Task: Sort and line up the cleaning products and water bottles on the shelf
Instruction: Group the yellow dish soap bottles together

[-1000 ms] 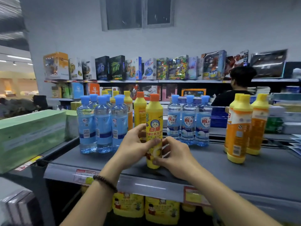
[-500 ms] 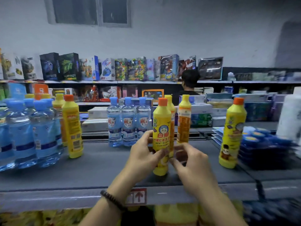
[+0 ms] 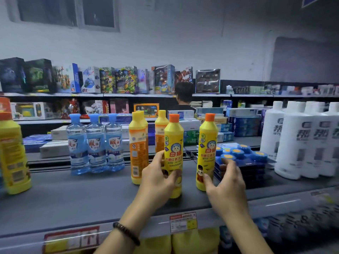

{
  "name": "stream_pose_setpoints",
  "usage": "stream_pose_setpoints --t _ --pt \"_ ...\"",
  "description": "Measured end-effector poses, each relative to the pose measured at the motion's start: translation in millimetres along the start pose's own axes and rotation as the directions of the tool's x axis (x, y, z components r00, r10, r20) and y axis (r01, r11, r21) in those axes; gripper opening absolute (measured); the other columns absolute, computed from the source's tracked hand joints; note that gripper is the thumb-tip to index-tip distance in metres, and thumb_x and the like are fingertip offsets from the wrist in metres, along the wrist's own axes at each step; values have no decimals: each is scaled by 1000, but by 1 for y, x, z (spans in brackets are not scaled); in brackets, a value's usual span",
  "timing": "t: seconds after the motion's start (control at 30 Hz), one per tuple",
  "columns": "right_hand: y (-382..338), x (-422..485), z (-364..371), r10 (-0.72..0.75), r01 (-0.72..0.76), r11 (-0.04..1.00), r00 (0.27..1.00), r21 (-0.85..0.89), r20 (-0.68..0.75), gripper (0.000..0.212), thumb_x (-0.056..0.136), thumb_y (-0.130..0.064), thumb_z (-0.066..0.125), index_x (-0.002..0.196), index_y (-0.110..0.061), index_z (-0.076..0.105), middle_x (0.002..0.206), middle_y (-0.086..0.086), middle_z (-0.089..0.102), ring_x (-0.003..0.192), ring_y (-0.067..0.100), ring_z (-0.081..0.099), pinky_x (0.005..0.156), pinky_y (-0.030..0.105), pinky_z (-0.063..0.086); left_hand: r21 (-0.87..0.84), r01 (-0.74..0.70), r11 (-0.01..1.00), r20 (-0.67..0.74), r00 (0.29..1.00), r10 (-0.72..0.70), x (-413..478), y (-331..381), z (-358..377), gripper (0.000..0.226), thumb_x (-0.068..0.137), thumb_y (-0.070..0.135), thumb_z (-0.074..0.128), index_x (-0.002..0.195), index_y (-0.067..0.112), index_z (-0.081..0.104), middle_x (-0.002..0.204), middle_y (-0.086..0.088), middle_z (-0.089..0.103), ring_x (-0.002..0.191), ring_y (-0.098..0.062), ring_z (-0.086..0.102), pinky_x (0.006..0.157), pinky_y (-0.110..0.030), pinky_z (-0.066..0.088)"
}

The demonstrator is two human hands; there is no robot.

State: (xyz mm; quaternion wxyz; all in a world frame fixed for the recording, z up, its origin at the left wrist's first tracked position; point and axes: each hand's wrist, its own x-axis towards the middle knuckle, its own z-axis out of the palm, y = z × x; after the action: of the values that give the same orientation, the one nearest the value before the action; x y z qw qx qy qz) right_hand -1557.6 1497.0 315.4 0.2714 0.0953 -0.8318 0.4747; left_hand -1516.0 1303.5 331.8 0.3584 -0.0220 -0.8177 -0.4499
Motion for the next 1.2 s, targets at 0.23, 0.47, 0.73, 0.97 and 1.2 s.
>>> stream_pose_setpoints --t 0.23,0.47,0.73,0.97,1.2 --pt "9 6 3 -6 26 986 993 -167 120 56 89 -51 78 136 -33 53 118 -5 71 110 27 70 77 35 50 36 -12 999 -18 1000 12 3 12 34 55 94 21 82 132 46 52 114 27 68 107 15 63 81 -3 50" --pt "12 14 2 63 -23 978 980 -207 188 39 93 -57 69 121 -38 50 115 -7 70 105 28 70 70 35 44 46 -32 998 -49 998 34 4 16 52 54 96 15 79 138 39 54 122 21 71 115 5 66 95 -16 58" --pt "13 13 2 45 -4 974 983 -226 177 41 93 -58 68 123 -38 49 117 -8 71 105 27 70 74 36 50 74 -10 997 -45 999 13 4 19 58 56 97 14 77 141 39 53 125 21 70 117 8 64 96 -14 56" --pt "11 11 -1 0 35 985 979 -167 204 47 91 -53 73 128 -31 53 119 -4 68 108 27 69 78 37 50 90 36 995 -40 999 -32 2 26 56 56 99 15 76 145 37 51 119 27 68 111 19 61 87 -4 51" --pt "-1 -8 -11 -73 85 991 991 -105 112 51 84 -42 84 117 -23 51 106 -4 47 94 24 57 75 34 46 305 123 944 -28 992 -120 -20 15 8 56 96 44 76 146 36 53 129 17 65 114 0 63 98 -25 57"
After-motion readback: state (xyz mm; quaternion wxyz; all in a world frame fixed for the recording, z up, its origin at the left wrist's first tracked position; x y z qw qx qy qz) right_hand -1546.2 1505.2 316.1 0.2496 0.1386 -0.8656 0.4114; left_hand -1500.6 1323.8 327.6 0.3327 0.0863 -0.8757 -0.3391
